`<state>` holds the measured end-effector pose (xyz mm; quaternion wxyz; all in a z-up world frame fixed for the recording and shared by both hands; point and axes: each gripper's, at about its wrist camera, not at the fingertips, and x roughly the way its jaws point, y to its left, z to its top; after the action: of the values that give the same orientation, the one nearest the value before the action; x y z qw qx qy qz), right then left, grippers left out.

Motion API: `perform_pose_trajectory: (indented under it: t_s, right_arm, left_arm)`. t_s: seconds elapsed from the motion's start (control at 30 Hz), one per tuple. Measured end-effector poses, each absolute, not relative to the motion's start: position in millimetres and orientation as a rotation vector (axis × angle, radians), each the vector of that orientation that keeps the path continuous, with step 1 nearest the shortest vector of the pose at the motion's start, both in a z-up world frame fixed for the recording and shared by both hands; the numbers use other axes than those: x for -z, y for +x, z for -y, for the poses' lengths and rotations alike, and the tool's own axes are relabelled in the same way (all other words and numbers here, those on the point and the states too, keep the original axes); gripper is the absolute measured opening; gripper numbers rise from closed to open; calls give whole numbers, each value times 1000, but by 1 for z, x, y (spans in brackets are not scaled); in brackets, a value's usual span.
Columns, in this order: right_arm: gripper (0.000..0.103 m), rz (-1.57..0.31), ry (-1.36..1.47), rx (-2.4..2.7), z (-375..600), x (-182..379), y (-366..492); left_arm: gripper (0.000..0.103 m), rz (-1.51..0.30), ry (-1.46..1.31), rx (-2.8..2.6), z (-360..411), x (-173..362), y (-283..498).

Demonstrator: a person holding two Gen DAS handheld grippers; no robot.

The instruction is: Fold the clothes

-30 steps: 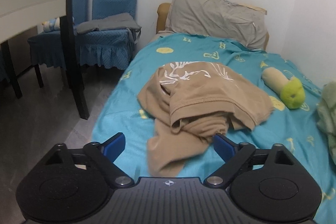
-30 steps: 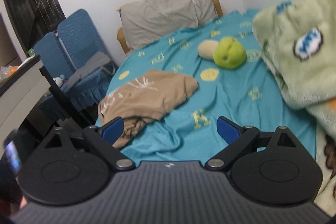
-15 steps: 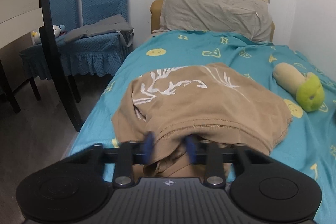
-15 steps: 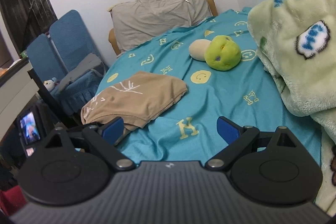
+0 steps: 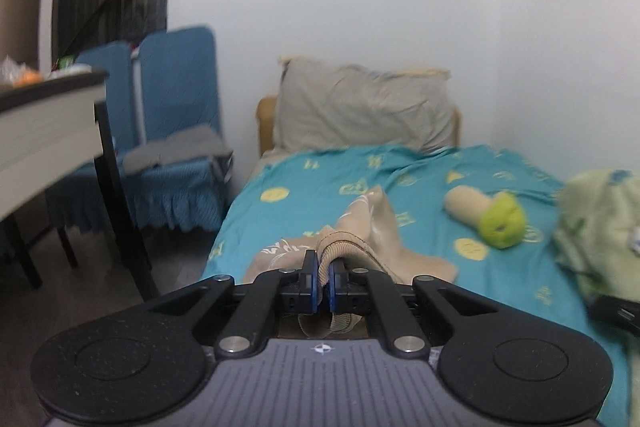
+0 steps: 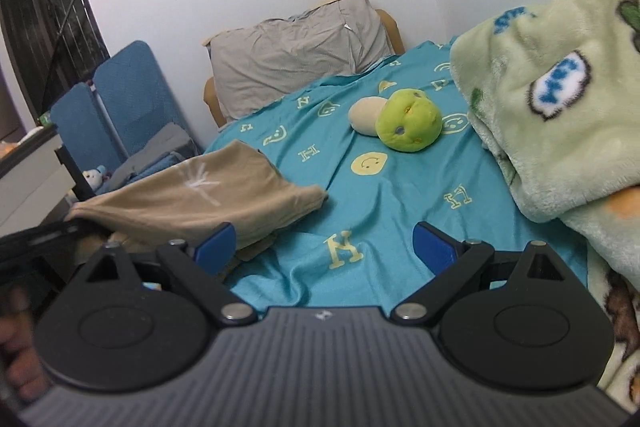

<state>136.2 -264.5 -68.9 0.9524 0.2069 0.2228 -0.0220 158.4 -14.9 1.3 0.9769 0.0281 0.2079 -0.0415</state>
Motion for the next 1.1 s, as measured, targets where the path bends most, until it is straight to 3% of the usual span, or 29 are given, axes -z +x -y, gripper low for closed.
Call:
perform_pose_trajectory:
  t_s: [0.2, 0.4, 0.77, 1.1]
  right_arm:
    - [97, -408, 374, 11, 249, 58, 116]
    - [97, -388, 323, -39, 237, 53, 105]
    - [97, -454, 315, -99, 228, 63, 111]
    - [97, -588, 474, -198, 232, 86, 124]
  left_arm:
    - [5, -402, 40, 173, 2, -26, 63]
    - [5, -469, 120, 189, 0, -11, 11]
    - [6, -581, 47, 109, -18, 27, 26]
    - [6, -537, -198, 59, -54, 38, 35]
